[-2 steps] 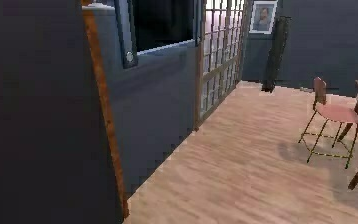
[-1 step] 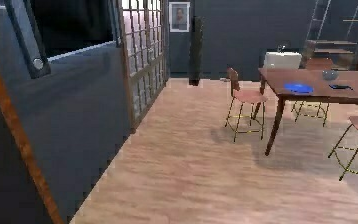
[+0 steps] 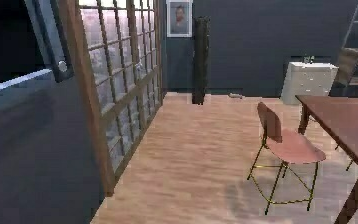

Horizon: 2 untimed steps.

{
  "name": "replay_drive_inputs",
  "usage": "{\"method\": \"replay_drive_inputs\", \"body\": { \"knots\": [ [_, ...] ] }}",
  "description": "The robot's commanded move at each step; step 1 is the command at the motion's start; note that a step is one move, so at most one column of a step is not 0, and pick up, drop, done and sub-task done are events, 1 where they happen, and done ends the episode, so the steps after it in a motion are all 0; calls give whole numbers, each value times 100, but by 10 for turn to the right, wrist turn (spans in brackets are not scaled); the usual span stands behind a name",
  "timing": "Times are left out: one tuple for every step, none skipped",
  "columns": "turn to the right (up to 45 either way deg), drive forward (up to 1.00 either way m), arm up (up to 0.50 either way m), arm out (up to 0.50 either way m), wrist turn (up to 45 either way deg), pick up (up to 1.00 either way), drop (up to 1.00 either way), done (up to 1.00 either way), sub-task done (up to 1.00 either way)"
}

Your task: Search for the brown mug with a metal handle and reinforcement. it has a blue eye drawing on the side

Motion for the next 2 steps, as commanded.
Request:
{"method": "replay_drive_inputs", "body": {
  "knots": [
    [0, 95, 0, 0, 0, 0, 0, 0, 0],
    [90, 0, 0, 0, 0, 0, 0, 0, 0]
  ]
}}
